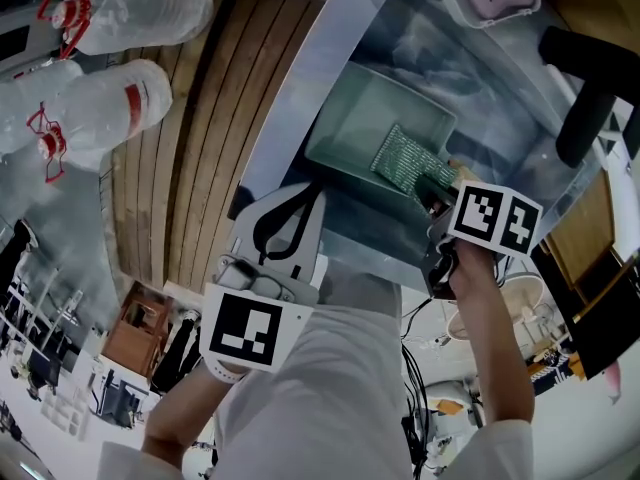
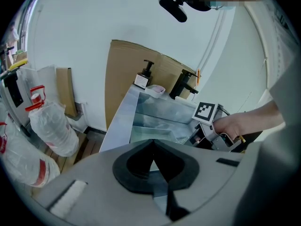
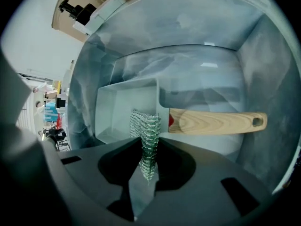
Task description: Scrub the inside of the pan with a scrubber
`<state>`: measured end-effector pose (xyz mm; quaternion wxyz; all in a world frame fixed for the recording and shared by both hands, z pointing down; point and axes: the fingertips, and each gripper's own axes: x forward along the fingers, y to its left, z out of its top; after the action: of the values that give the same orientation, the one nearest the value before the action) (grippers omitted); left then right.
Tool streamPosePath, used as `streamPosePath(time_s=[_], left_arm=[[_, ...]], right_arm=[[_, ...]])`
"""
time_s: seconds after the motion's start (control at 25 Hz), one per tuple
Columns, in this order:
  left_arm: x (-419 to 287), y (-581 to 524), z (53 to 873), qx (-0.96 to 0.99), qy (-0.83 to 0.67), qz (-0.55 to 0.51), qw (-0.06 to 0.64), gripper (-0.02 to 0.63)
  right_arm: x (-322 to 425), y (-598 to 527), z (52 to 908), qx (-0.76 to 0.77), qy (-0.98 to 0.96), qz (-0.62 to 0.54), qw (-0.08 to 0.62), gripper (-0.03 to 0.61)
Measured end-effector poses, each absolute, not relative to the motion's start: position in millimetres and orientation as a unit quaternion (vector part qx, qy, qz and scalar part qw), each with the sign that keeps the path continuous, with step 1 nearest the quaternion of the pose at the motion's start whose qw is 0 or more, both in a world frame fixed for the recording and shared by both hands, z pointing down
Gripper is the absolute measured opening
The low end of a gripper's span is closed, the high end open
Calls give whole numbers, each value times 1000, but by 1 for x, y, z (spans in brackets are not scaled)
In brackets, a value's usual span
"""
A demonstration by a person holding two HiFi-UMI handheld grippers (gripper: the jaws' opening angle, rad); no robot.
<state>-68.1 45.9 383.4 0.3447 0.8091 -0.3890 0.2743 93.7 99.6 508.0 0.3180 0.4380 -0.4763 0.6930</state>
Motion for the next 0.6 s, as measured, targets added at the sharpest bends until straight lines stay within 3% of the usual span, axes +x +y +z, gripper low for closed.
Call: streamPosePath(time_s=[0.6], left_arm=[[-66, 39, 371, 828, -368, 246, 343, 3]], right_arm=[[110, 113, 484, 547, -368, 646, 385, 74]])
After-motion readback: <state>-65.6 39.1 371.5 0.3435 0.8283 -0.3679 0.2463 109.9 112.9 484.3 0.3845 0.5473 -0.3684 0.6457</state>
